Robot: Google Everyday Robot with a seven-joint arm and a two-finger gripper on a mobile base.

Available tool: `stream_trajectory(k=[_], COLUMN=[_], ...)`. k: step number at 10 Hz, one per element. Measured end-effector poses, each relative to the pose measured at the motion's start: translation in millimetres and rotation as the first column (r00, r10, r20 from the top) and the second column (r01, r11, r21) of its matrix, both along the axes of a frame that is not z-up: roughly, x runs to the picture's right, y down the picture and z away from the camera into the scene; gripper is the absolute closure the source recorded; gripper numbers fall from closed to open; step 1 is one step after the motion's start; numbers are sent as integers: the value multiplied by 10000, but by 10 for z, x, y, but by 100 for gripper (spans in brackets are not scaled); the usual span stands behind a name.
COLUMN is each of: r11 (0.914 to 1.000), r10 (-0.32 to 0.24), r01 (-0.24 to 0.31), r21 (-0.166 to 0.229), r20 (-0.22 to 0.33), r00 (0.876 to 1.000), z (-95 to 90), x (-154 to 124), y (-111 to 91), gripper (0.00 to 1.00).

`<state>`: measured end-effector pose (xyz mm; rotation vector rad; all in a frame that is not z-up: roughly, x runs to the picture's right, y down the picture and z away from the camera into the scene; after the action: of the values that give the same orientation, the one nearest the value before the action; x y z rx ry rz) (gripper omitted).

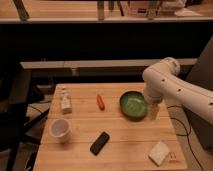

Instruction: Drag the pepper across the table

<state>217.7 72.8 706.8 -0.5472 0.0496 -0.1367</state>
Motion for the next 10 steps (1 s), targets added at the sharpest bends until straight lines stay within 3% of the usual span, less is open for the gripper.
stream_trajectory(k=[3, 10], r11=[9983, 9846], r10=[-567, -1737], r01=[561, 1717], r21=[161, 334], r20=[339, 718], r00=[9978, 9822], z=[108, 241], x=[-360, -577], y=[-161, -364], gripper=[20, 20])
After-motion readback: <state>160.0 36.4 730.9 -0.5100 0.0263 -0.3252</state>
